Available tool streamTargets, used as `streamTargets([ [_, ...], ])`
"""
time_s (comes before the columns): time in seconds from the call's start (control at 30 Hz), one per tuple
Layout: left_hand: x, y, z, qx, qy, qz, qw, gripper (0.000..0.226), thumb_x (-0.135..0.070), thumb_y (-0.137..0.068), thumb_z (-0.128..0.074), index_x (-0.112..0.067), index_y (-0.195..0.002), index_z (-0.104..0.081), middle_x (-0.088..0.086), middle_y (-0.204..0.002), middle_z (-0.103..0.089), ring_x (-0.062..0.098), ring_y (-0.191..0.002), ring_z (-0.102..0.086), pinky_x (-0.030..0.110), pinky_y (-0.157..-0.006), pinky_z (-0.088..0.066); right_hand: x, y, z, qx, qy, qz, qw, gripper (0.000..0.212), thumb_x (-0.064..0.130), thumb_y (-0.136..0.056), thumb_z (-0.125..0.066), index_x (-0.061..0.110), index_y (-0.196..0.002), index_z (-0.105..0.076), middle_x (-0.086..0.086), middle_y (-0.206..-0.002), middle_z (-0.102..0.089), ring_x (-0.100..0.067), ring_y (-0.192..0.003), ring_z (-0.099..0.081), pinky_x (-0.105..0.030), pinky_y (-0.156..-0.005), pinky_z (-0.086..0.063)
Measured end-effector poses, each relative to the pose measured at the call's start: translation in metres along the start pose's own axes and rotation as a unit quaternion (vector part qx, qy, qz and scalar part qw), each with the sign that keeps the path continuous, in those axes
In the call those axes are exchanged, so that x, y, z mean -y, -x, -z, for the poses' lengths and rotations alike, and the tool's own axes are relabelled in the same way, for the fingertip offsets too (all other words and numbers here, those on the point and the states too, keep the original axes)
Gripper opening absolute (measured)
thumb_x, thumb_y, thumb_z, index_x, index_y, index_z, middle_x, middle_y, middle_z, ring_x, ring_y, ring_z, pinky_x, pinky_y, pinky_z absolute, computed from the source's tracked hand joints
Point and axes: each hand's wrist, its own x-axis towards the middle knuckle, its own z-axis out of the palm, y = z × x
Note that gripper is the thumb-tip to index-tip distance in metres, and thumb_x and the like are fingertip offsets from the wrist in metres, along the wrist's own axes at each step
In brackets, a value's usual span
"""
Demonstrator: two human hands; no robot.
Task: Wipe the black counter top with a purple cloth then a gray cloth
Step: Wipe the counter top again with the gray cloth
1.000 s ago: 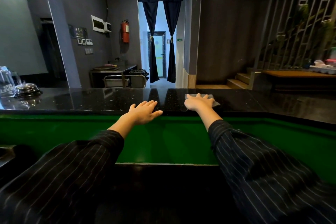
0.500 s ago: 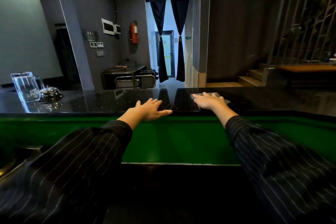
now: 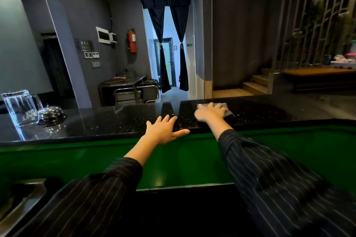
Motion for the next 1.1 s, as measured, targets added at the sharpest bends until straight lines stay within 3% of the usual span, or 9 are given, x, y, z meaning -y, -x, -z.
streamTargets([
  [0.17, 0.010, -0.005, 0.007, 0.051, 0.021, -0.037, 0.998, 0.091, -0.078, -0.079, -0.032, -0.028, -0.151, -0.009, 0.003, -0.160, -0.008, 0.031, -0.147, -0.008, 0.063, -0.114, -0.007, 0.072, 0.016, -0.010, -0.009, -0.004, 0.109, 0.994, 0.054, 0.045, -0.100, -0.024, 0.037, -0.153, -0.021, -0.013, -0.163, -0.013, -0.046, -0.146, -0.009, -0.064, -0.113, -0.008],
  [0.27, 0.046, -0.007, 0.023, 0.072, 0.084, -0.073, 0.991, 0.092, -0.085, -0.073, -0.029, -0.032, -0.148, -0.024, 0.000, -0.159, -0.018, 0.024, -0.146, -0.019, 0.050, -0.119, -0.015, 0.055, 0.007, -0.010, 0.007, -0.047, 0.143, 0.989, 0.060, 0.059, -0.096, -0.015, 0.041, -0.153, -0.019, -0.005, -0.164, -0.013, -0.041, -0.148, -0.009, -0.062, -0.114, -0.008],
  [0.37, 0.093, -0.005, 0.026, -0.004, 0.028, -0.065, 0.997, 0.083, -0.081, -0.079, -0.019, -0.034, -0.146, -0.030, -0.001, -0.158, -0.021, 0.021, -0.144, -0.024, 0.050, -0.117, -0.020, 0.021, -0.015, -0.007, 0.015, -0.054, 0.114, 0.992, 0.060, 0.060, -0.094, -0.015, 0.045, -0.152, -0.019, 0.001, -0.164, -0.013, -0.039, -0.148, -0.009, -0.060, -0.114, -0.009],
  [0.47, 0.112, 0.000, 0.010, -0.016, 0.029, -0.058, 0.998, 0.072, -0.070, -0.084, -0.015, -0.037, -0.146, -0.026, -0.003, -0.158, -0.023, 0.017, -0.145, -0.022, 0.052, -0.116, -0.019, -0.008, -0.042, -0.005, 0.007, -0.037, 0.055, 0.998, 0.055, 0.055, -0.096, -0.023, 0.049, -0.150, -0.018, 0.001, -0.164, -0.014, -0.040, -0.148, -0.010, -0.060, -0.114, -0.011],
  [0.7, 0.110, -0.002, 0.010, -0.046, 0.009, -0.083, 0.996, 0.054, -0.054, -0.097, -0.022, -0.035, -0.148, -0.025, -0.007, -0.157, -0.025, 0.013, -0.144, -0.023, 0.045, -0.115, -0.025, 0.010, -0.082, 0.004, 0.011, -0.026, -0.042, 0.999, 0.056, 0.038, -0.098, -0.034, 0.034, -0.153, -0.023, -0.009, -0.163, -0.011, -0.044, -0.147, -0.006, -0.059, -0.115, -0.007],
  [0.93, 0.115, -0.007, 0.010, -0.037, 0.034, -0.076, 0.996, 0.049, -0.051, -0.098, -0.024, -0.040, -0.146, -0.028, -0.010, -0.156, -0.025, 0.011, -0.144, -0.023, 0.037, -0.116, -0.023, 0.124, -0.072, -0.007, 0.013, -0.013, 0.114, 0.993, 0.055, 0.041, -0.097, -0.033, 0.032, -0.152, -0.027, -0.013, -0.160, -0.020, -0.045, -0.144, -0.016, -0.062, -0.113, -0.011],
  [1.1, 0.119, -0.005, 0.013, -0.023, 0.084, -0.053, 0.995, 0.044, -0.044, -0.100, -0.027, -0.041, -0.143, -0.033, -0.012, -0.155, -0.027, 0.013, -0.143, -0.026, 0.034, -0.114, -0.021, 0.157, -0.054, -0.017, 0.045, -0.046, 0.202, 0.977, 0.074, 0.073, -0.088, -0.014, 0.038, -0.153, -0.021, -0.003, -0.164, -0.013, -0.037, -0.149, -0.011, -0.062, -0.115, -0.006],
])
